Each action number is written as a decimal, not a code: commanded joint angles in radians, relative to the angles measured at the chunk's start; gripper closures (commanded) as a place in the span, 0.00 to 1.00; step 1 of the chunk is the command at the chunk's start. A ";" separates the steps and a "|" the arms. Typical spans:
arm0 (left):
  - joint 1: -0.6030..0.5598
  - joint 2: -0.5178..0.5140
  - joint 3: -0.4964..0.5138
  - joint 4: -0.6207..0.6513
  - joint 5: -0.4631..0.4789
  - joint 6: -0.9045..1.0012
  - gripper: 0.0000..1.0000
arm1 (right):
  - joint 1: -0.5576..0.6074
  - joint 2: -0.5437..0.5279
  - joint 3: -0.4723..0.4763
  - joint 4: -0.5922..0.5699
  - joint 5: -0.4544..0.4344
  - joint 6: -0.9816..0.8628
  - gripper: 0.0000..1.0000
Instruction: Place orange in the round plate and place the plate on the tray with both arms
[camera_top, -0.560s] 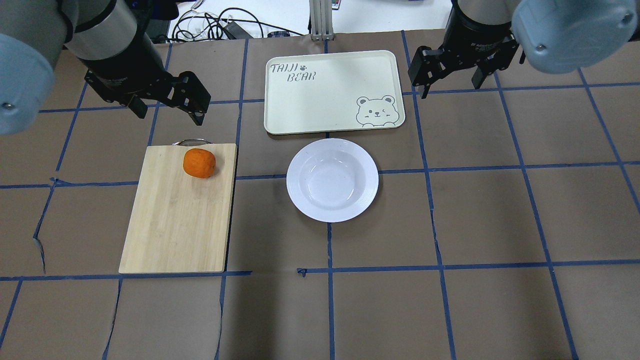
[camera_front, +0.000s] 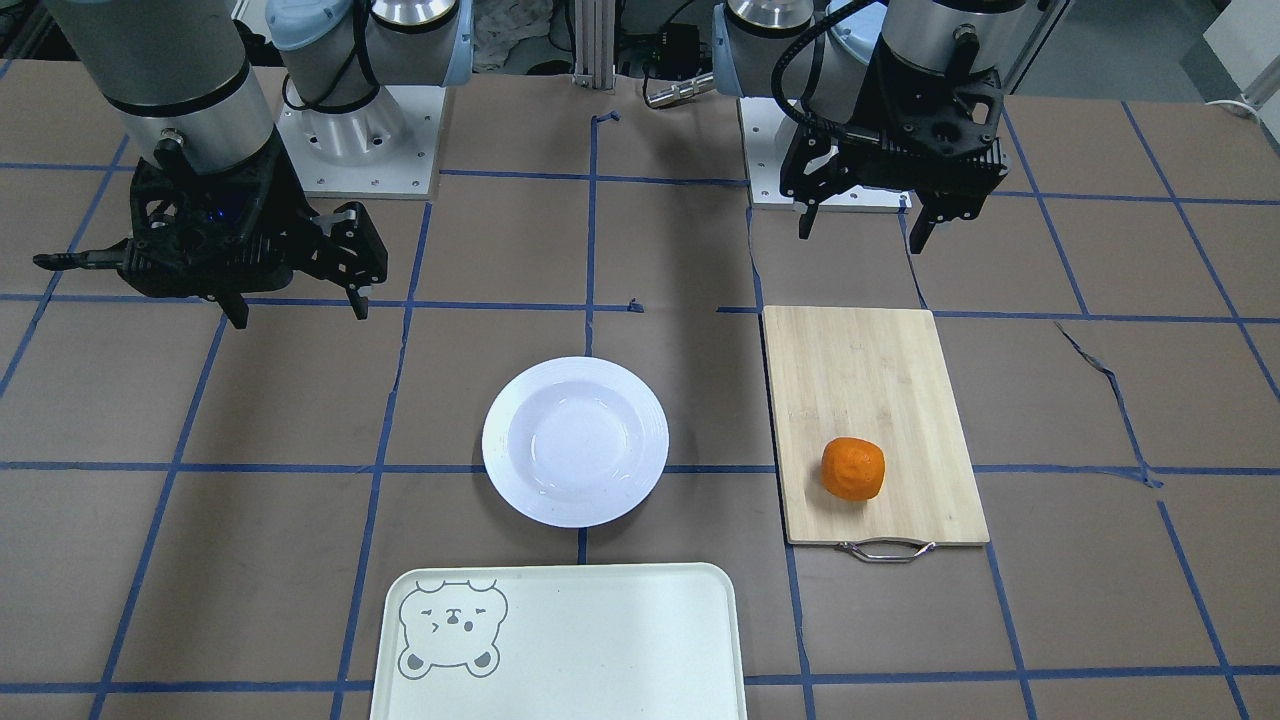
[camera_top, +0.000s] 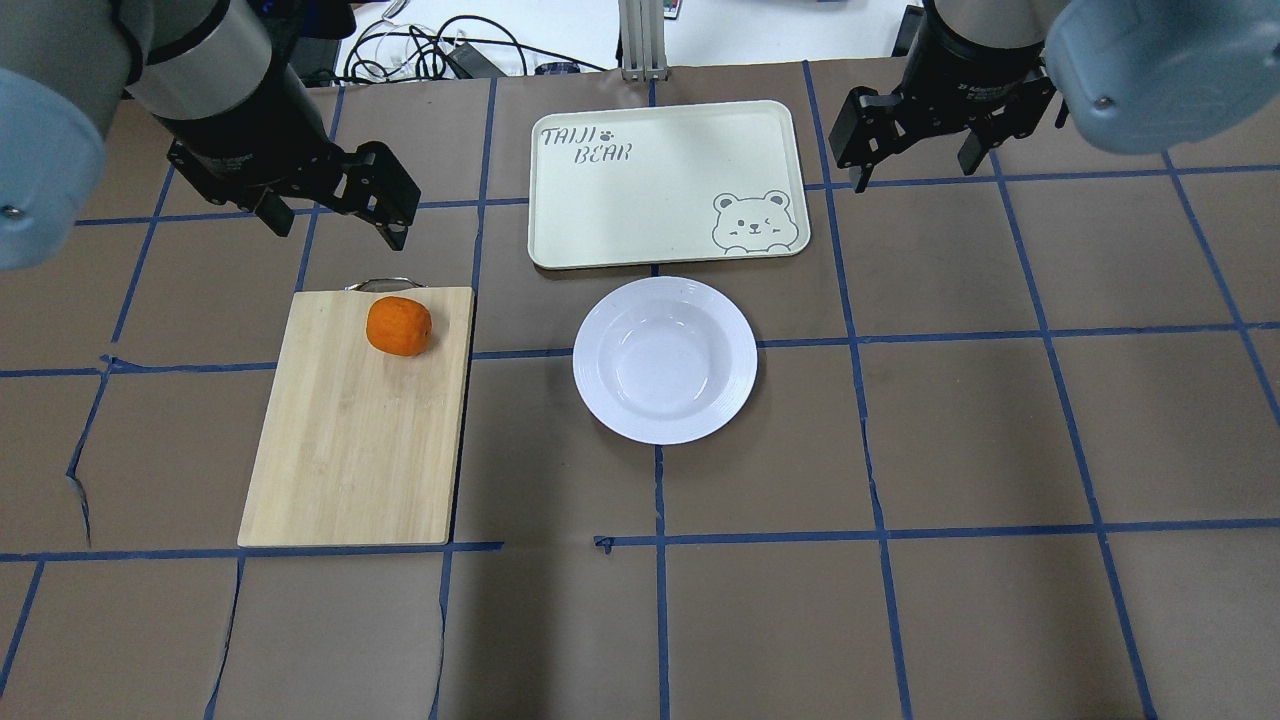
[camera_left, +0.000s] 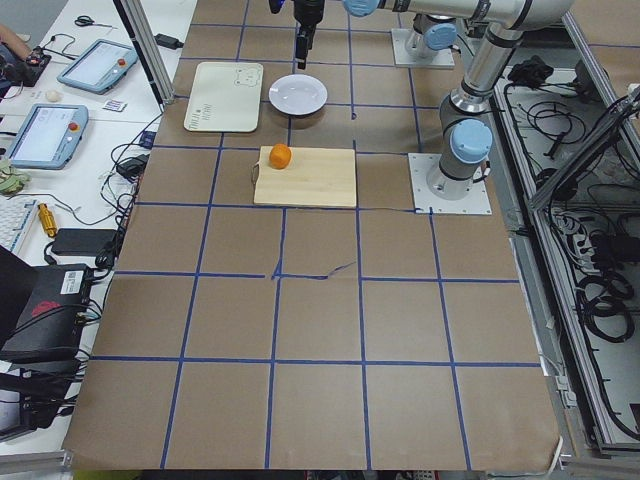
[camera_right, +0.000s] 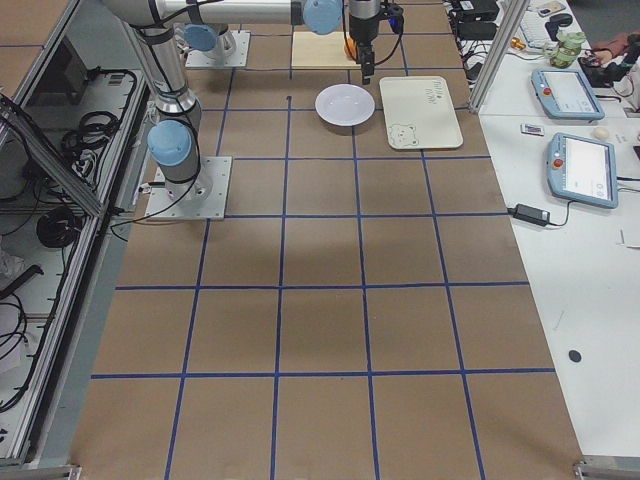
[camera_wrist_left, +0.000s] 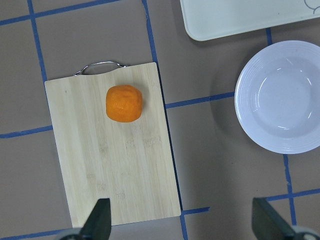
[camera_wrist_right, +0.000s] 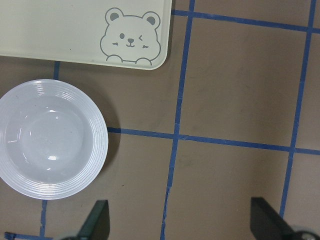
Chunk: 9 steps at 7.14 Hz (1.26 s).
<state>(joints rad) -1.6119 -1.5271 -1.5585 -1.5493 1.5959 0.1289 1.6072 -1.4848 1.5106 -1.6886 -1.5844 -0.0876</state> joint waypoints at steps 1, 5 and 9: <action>0.001 -0.001 0.000 0.000 -0.001 0.000 0.00 | -0.003 -0.002 0.000 -0.005 0.000 0.000 0.00; 0.001 0.001 0.000 -0.002 0.003 0.008 0.00 | -0.016 -0.002 0.000 -0.006 0.004 -0.009 0.00; 0.001 0.001 -0.002 -0.005 0.004 0.006 0.00 | -0.021 -0.008 0.007 0.001 0.012 -0.004 0.00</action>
<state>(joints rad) -1.6107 -1.5263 -1.5596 -1.5516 1.5980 0.1350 1.5875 -1.4902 1.5158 -1.6875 -1.5731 -0.0936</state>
